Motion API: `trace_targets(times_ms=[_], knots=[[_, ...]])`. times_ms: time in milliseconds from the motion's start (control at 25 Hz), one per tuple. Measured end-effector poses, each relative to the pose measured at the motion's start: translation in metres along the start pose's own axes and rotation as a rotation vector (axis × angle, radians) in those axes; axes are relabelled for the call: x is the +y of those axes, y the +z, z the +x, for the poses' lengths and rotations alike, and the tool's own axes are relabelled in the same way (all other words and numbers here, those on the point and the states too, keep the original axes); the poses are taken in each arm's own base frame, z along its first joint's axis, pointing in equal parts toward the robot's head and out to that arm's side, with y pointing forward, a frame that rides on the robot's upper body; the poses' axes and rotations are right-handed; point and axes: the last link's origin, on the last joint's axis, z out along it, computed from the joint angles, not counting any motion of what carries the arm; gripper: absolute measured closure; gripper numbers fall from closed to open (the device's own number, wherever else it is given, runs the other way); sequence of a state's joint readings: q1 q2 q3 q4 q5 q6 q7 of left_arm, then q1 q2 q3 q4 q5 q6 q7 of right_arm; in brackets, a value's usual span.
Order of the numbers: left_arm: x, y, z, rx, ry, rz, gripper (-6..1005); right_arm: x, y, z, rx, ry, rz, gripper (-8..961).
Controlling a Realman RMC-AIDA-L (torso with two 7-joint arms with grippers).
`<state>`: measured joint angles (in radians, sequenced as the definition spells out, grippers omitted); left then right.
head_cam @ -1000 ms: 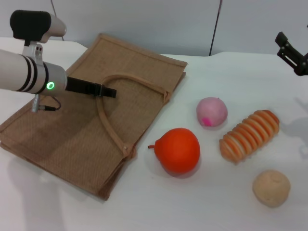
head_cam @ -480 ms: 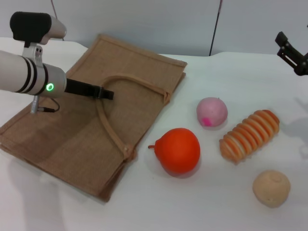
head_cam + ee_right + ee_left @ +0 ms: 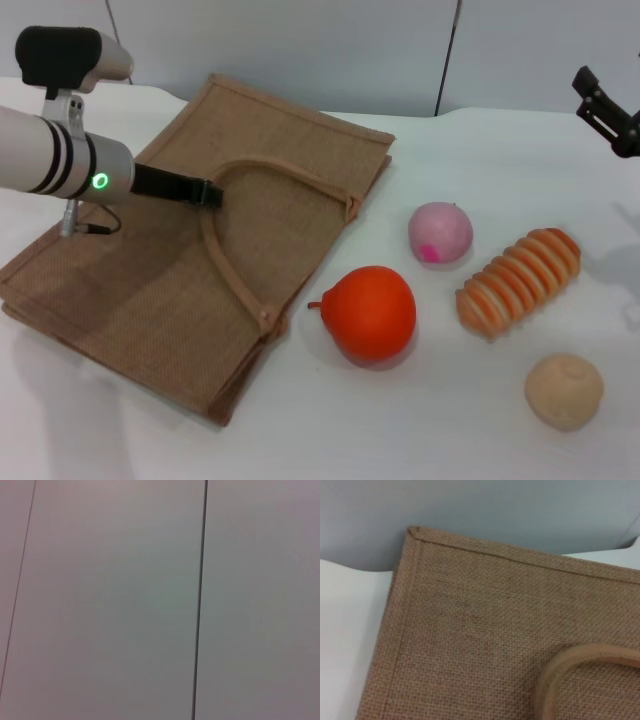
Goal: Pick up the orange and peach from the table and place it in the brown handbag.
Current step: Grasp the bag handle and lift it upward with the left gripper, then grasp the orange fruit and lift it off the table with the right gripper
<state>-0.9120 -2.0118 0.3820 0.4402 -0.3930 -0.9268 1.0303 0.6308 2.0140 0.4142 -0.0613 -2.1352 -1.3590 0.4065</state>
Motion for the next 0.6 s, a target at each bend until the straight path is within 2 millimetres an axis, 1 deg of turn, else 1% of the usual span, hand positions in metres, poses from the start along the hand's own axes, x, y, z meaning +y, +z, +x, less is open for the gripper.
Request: trace_targets(times_ms=[160,360,480,600], knots=[[-0.0020,-0.0008,0.0004,0.005,-0.003,0.006,741,0.0000,-0.0001,0.0000,0.000,0.000,0.000,133],[-0.0009,-0.0003,0.0011,0.017,0.001,0.001,878,0.0003,0.0001,0.0001,0.001,-0.001,-0.002,135],[0.0003,-0.0003,0.0022,0.056,-0.002,-0.015,878,0.0013,-0.0003,0.0007,0.004,-0.002,-0.009,136],[-0.0010,-0.0031,0.0036,0.127,-0.021,-0.046,878,0.0067,0.0008,0.0020,0.017,-0.013,-0.050,138]])
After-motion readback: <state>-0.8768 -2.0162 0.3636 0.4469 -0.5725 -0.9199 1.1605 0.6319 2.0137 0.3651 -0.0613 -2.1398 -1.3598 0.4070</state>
